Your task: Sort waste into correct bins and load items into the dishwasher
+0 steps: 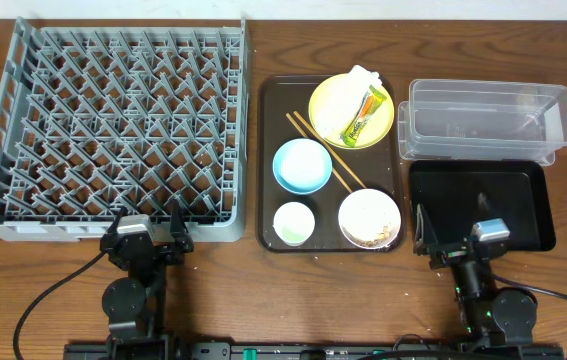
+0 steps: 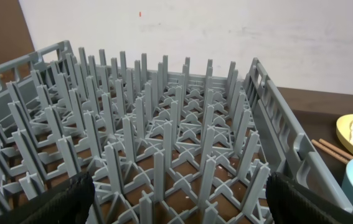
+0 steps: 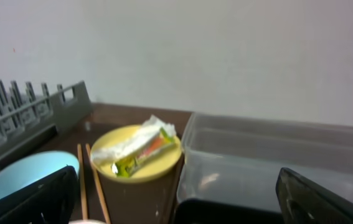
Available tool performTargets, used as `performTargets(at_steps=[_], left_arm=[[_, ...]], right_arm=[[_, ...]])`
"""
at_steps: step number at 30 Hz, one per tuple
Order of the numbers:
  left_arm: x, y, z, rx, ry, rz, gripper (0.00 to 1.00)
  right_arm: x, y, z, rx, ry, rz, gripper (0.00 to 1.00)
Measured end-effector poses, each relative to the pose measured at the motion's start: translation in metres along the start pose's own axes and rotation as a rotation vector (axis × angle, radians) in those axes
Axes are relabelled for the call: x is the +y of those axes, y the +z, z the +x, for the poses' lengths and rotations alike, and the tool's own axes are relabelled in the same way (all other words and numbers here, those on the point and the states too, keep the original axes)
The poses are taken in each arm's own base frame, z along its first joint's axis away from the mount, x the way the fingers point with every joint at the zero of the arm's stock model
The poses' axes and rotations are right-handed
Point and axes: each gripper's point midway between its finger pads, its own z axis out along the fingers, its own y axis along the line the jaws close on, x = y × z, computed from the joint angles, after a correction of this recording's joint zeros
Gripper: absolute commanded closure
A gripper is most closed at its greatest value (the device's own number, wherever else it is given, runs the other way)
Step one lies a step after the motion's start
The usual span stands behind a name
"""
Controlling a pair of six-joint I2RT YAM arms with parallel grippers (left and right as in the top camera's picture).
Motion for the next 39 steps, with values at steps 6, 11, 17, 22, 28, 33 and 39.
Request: performTargets(at_steps=[6, 11, 17, 22, 28, 33, 39], left_arm=[[0.000, 0.000, 0.000, 0.000, 0.000, 0.001, 0.11], [0.000, 0.000, 0.000, 0.000, 0.000, 0.000, 0.11], [0.000, 0.000, 0.000, 0.000, 0.000, 0.000, 0.11], [0.000, 0.000, 0.000, 0.000, 0.000, 0.000, 0.11], [0.000, 0.000, 0.000, 0.000, 0.000, 0.000, 0.11], [0.000, 0.000, 0.000, 0.001, 0.000, 0.001, 0.11], [0.000, 0.000, 0.000, 0.001, 0.000, 0.000, 0.11]], right_arm=[[0.001, -0.001, -0.011, -0.029, -0.004, -0.006, 0.01], [0.003, -0.002, -0.040, -0.055, -0.007, -0.010, 0.01], [0.004, 0.008, -0.085, -0.053, -0.008, -0.014, 0.01], [0.010, 0.031, -0.118, 0.003, 0.000, -0.058, 0.01], [0.019, 0.069, -0.150, 0.131, 0.025, -0.133, 0.01], [0.027, 0.108, -0.173, 0.238, 0.054, -0.200, 0.01], [0.048, 0.161, -0.180, 0.403, 0.092, -0.285, 0.01]])
